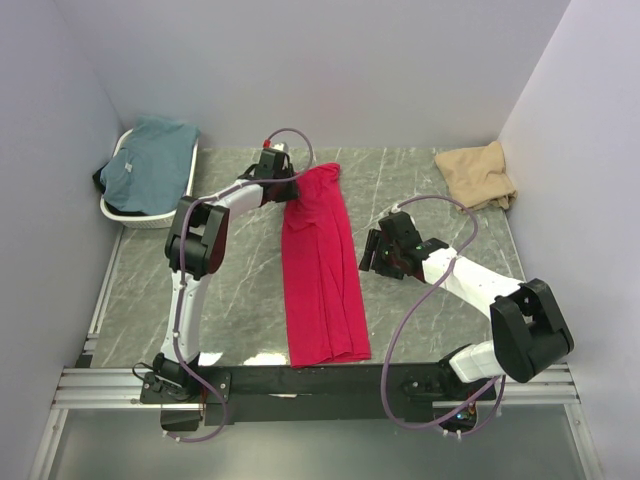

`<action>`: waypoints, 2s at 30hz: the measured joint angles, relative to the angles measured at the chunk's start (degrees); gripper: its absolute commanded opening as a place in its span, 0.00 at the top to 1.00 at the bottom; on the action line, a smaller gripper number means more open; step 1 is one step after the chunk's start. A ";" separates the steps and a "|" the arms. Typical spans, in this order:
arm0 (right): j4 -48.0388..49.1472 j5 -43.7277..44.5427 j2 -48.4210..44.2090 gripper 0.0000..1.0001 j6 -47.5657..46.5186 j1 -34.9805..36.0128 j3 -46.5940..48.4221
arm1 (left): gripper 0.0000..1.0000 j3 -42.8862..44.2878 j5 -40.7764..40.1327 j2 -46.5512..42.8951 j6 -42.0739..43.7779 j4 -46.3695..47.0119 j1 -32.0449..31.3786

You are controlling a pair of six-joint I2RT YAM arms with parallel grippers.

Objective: Fold and stack the t-shirts
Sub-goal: Fold the tshirt

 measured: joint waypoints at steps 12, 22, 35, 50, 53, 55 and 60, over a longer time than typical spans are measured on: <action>0.50 -0.26 1.01 0.32 -0.02 -0.39 0.00 | 0.99 0.33 -1.29 0.63 -0.11 -0.33 -0.11; 0.66 -0.96 2.08 0.32 -0.26 -0.42 0.00 | 0.29 0.11 -8.57 -1.33 0.48 -5.84 1.31; -0.33 -2.99 15.67 0.31 -5.57 -3.56 18.29 | 0.01 -3.63 -9.38 -5.38 0.28 -8.83 5.84; -7.41 -23.78 63.98 0.26 -9.33 -13.27 82.93 | 0.00 9.84 2.40 1.95 -0.46 -5.38 8.50; -9.40 -25.16 64.87 0.24 -10.80 -13.18 84.04 | 0.01 11.56 3.74 4.07 -0.81 -5.31 8.52; -10.64 -25.73 64.94 0.23 -12.28 -13.05 85.20 | 0.01 12.24 4.31 5.38 -1.11 -5.05 8.55; -11.37 -27.71 64.96 0.22 -15.34 -12.66 88.67 | 0.00 12.33 4.79 5.79 -1.29 -4.17 8.63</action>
